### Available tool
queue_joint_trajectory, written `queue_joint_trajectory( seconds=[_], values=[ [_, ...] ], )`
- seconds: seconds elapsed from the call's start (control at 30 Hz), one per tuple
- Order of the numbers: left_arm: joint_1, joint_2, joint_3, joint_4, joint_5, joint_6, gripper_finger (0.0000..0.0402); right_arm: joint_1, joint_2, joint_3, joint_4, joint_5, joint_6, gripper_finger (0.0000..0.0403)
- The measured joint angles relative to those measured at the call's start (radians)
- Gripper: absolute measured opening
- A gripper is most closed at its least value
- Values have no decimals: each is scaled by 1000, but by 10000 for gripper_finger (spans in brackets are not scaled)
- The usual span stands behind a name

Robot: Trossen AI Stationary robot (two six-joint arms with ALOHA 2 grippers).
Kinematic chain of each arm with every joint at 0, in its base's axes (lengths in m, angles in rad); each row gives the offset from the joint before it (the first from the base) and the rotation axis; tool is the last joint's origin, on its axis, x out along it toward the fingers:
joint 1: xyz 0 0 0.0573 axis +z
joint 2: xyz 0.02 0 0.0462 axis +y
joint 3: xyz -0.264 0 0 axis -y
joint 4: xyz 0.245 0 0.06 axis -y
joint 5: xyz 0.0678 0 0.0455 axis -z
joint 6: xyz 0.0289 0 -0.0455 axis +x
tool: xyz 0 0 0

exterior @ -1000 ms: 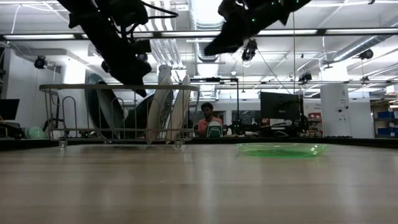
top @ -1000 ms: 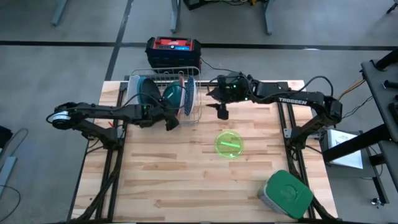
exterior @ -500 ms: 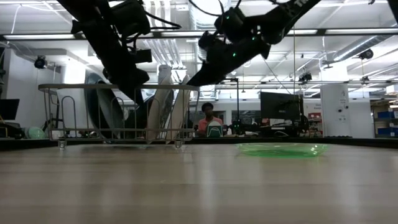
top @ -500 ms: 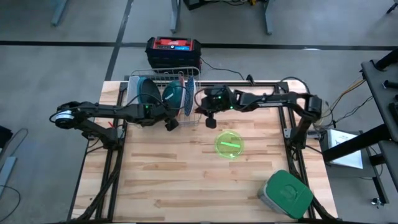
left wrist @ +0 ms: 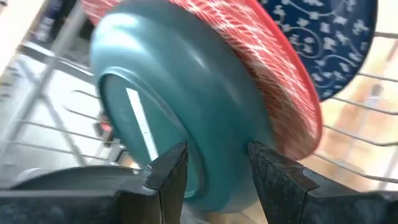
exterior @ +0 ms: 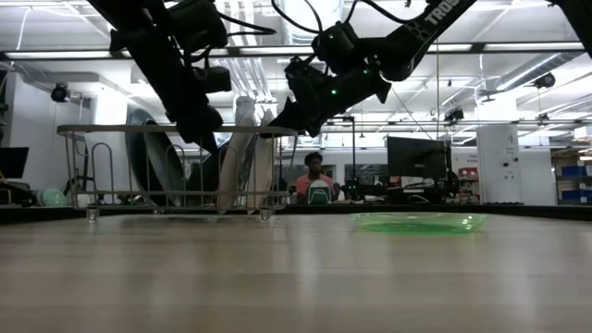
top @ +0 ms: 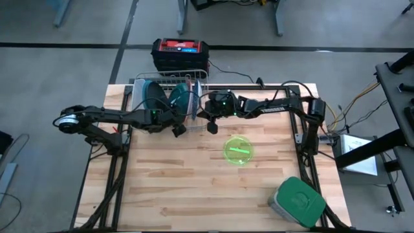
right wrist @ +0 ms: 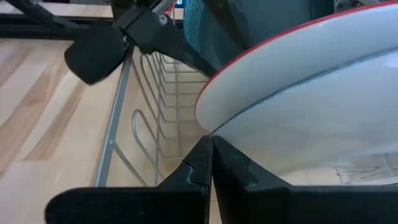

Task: Sort dishes
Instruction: Put the green plate into the dish rack

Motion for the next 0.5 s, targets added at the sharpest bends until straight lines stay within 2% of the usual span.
queue_joint_trajectory(
  seconds=[0.1,0.27,0.5],
  values=[
    [-3,17,3,1,-79,3,161,0,12,1,4,0,10,1],
    [-3,9,2,3,-100,-16,161,0,14,1,-10,1,11,0],
    [-1,-19,-2,-31,-146,-143,157,0,14,0,-17,2,-1,0]
  ],
)
